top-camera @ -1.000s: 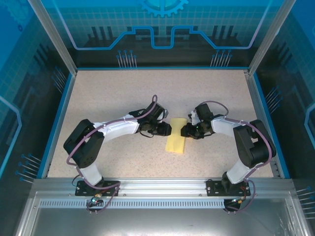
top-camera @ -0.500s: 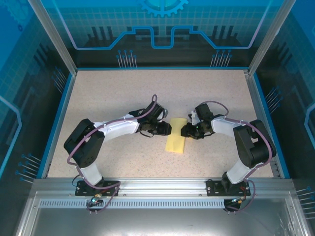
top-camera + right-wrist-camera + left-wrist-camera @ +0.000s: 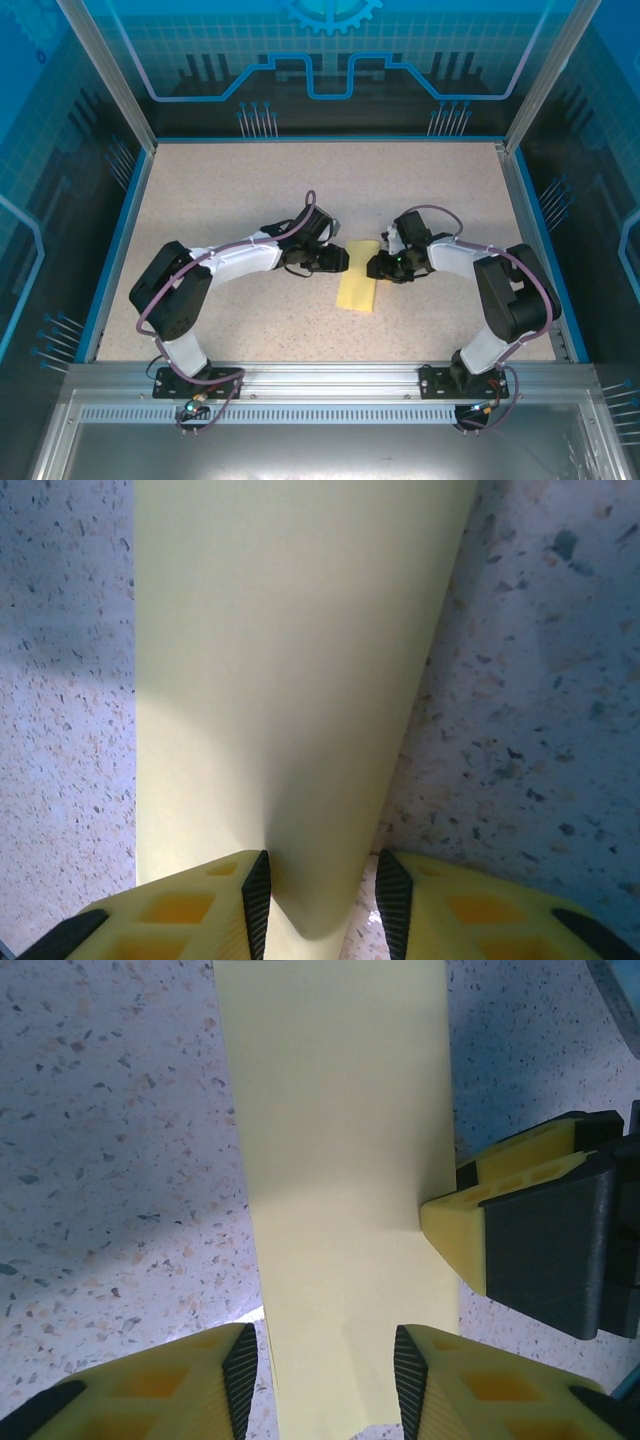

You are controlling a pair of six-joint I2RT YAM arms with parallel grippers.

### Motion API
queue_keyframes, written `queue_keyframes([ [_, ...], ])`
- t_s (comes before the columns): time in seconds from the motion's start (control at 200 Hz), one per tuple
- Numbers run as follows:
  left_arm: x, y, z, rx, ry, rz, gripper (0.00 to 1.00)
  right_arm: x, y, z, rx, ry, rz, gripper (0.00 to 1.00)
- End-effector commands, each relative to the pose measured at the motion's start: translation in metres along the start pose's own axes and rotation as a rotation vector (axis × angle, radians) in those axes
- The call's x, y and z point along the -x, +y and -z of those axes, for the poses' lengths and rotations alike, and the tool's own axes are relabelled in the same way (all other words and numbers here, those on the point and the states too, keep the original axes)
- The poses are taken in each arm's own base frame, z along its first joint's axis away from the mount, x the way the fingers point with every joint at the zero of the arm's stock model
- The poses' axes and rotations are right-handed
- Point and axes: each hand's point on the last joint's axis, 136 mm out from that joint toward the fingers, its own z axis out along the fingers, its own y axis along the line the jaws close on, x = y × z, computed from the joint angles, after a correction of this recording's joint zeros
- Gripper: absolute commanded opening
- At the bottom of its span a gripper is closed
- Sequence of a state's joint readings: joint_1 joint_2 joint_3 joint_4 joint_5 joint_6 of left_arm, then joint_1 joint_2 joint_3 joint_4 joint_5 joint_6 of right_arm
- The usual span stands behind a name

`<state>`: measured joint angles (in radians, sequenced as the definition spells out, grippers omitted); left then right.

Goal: Fold a paper plane with a square sheet of paper (pick it up from the middle)
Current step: Hold the square sheet of paper at the center of the table.

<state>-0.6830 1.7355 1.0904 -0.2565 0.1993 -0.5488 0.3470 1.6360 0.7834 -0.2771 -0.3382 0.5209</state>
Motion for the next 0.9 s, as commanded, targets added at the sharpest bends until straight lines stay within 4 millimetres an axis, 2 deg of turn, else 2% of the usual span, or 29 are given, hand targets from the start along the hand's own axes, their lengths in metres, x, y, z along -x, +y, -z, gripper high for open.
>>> queue_keyframes([
  [0.0, -0.005, 0.003, -0.002, -0.014, 0.022, 0.021, 0.44, -0.012, -0.011, -0.005, -0.071, 0.043, -0.021, 0.38],
  [0.54, -0.017, -0.004, -0.022, -0.076, 0.067, 0.065, 0.43, -0.015, -0.012, -0.011, -0.079, 0.054, -0.027, 0.38],
  [0.895, -0.028, -0.007, -0.042, -0.081, 0.111, 0.067, 0.32, -0.017, -0.012, -0.012, -0.073, 0.059, -0.029, 0.38],
])
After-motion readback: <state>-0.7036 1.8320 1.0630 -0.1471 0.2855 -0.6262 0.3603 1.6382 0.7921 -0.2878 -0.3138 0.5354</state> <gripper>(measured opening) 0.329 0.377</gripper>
